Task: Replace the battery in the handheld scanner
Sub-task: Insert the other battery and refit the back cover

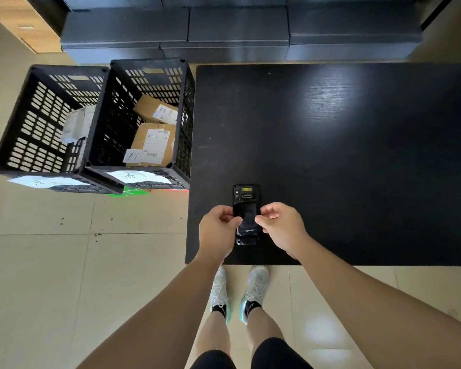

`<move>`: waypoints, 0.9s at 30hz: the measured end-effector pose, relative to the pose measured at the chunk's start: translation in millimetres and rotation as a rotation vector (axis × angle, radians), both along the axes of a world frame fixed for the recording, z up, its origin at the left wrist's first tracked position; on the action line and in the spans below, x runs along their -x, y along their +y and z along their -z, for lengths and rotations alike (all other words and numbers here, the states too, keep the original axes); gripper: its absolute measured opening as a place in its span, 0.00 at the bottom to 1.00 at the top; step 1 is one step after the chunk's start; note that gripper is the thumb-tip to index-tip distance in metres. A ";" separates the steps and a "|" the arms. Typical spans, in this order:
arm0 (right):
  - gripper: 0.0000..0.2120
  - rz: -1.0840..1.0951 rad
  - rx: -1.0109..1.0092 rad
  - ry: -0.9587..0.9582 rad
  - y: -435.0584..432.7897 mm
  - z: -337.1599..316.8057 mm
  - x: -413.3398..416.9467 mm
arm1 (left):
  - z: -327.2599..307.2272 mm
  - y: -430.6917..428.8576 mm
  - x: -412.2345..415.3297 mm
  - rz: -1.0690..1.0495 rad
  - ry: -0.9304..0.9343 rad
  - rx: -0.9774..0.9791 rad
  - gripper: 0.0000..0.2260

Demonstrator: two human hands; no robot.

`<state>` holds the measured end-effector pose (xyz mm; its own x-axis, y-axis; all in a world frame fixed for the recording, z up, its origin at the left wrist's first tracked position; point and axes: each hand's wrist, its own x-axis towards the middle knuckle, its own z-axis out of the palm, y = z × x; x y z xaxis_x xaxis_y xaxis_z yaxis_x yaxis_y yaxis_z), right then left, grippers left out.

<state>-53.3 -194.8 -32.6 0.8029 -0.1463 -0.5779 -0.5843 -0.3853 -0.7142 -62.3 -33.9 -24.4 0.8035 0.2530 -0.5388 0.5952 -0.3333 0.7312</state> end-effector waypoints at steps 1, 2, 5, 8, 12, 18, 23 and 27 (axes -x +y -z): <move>0.06 -0.001 0.006 0.005 -0.9 0.6 0.3 | -0.2 0.0 -0.8 0.012 -0.005 -0.002 0.06; 0.06 -0.001 0.007 0.012 -1.6 0.9 0.7 | -0.1 0.1 -1.5 0.025 -0.007 -0.002 0.06; 0.06 0.011 -0.013 0.013 -1.5 2.0 3.2 | -0.5 2.3 -2.3 0.058 -0.004 0.000 0.05; 0.06 0.023 -0.029 0.009 1.5 3.2 5.7 | 0.1 5.2 -0.8 0.063 -0.002 0.001 0.05; 0.05 0.014 -0.025 0.010 2.3 6.4 7.3 | 0.8 6.7 1.8 0.063 -0.005 -0.005 0.05; 0.05 -0.004 -0.010 0.017 0.1 3.1 7.2 | -0.4 5.5 0.3 0.091 -0.010 0.004 0.04; 0.06 -0.011 -0.012 0.016 -1.0 1.8 7.5 | 1.4 6.1 -0.1 0.103 0.006 0.002 0.04; 0.06 -0.058 0.039 0.004 -1.0 5.2 6.7 | 3.0 6.4 -0.9 0.101 0.011 -0.024 0.05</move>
